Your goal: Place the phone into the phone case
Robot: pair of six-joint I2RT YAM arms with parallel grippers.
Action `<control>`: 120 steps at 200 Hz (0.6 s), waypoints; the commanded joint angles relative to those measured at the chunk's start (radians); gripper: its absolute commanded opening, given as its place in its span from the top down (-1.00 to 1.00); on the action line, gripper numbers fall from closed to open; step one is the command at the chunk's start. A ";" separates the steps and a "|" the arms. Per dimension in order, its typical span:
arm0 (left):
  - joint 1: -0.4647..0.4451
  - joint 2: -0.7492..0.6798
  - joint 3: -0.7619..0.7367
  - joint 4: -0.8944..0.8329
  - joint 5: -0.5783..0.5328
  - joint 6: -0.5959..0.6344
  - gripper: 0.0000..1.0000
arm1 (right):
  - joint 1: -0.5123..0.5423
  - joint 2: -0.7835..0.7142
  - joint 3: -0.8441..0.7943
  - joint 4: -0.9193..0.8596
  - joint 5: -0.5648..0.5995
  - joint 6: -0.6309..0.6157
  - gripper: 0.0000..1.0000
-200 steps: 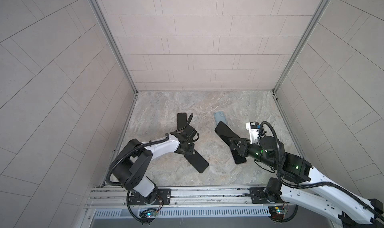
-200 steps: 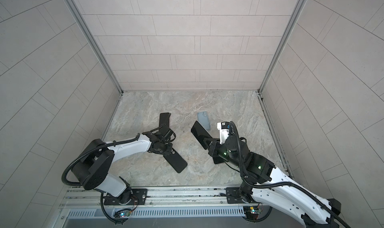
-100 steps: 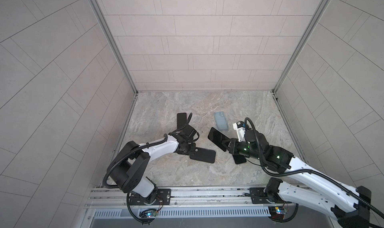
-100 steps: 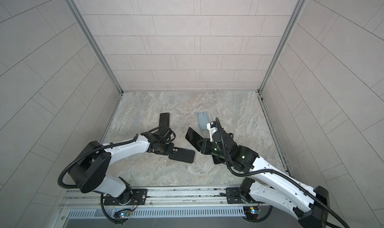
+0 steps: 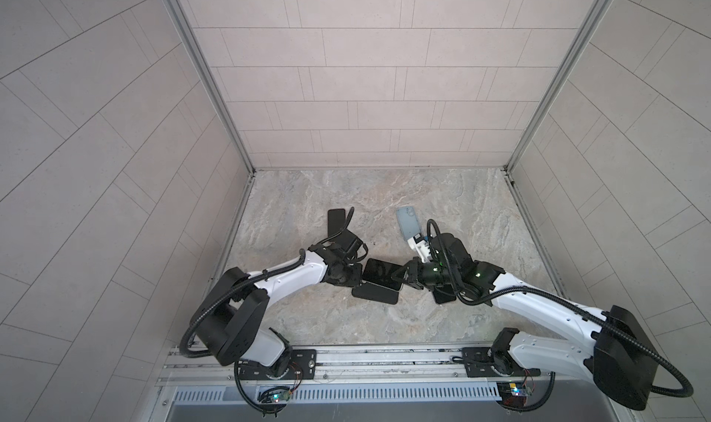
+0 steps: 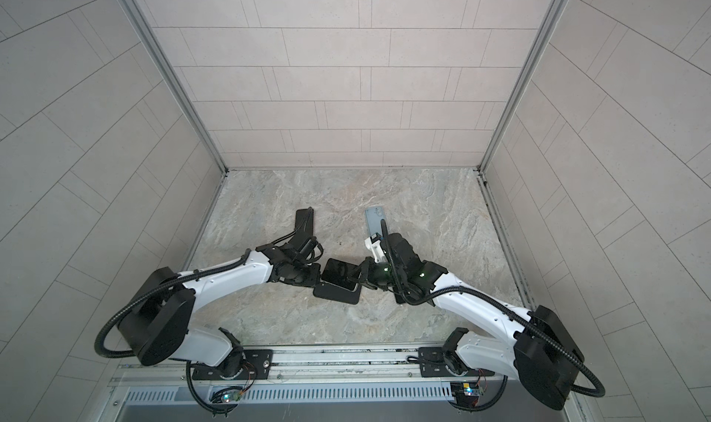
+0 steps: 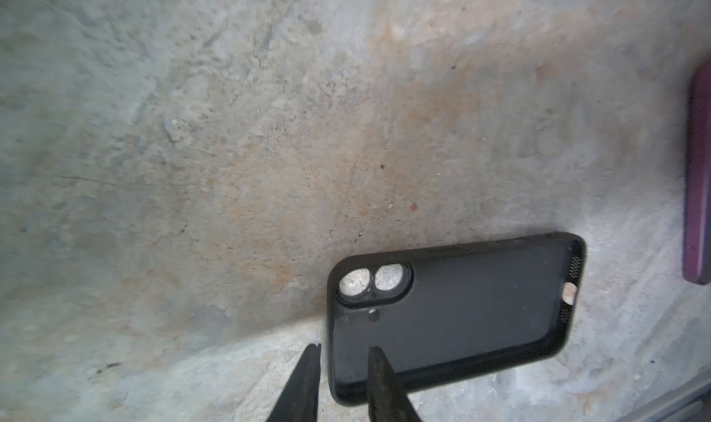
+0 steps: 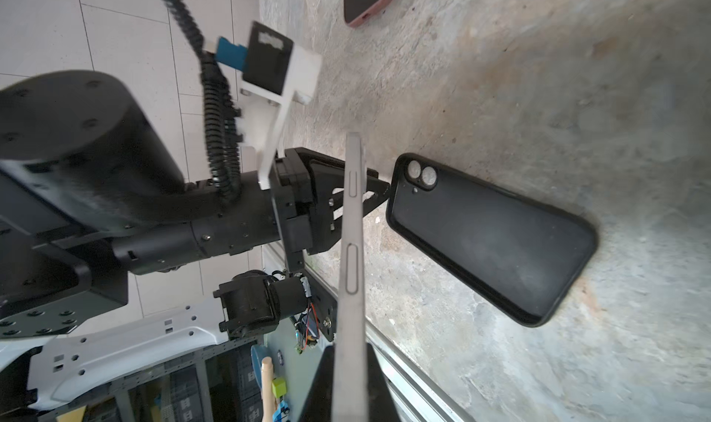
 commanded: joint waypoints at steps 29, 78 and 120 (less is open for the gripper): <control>0.022 -0.120 0.021 -0.048 -0.035 -0.037 0.38 | -0.050 0.076 -0.017 0.128 -0.142 0.019 1.00; 0.106 -0.183 -0.096 0.124 0.112 -0.134 0.39 | -0.083 0.205 0.006 0.157 -0.242 -0.008 1.00; 0.135 -0.175 -0.146 0.191 0.181 -0.166 0.39 | -0.088 0.277 0.027 0.113 -0.273 -0.067 1.00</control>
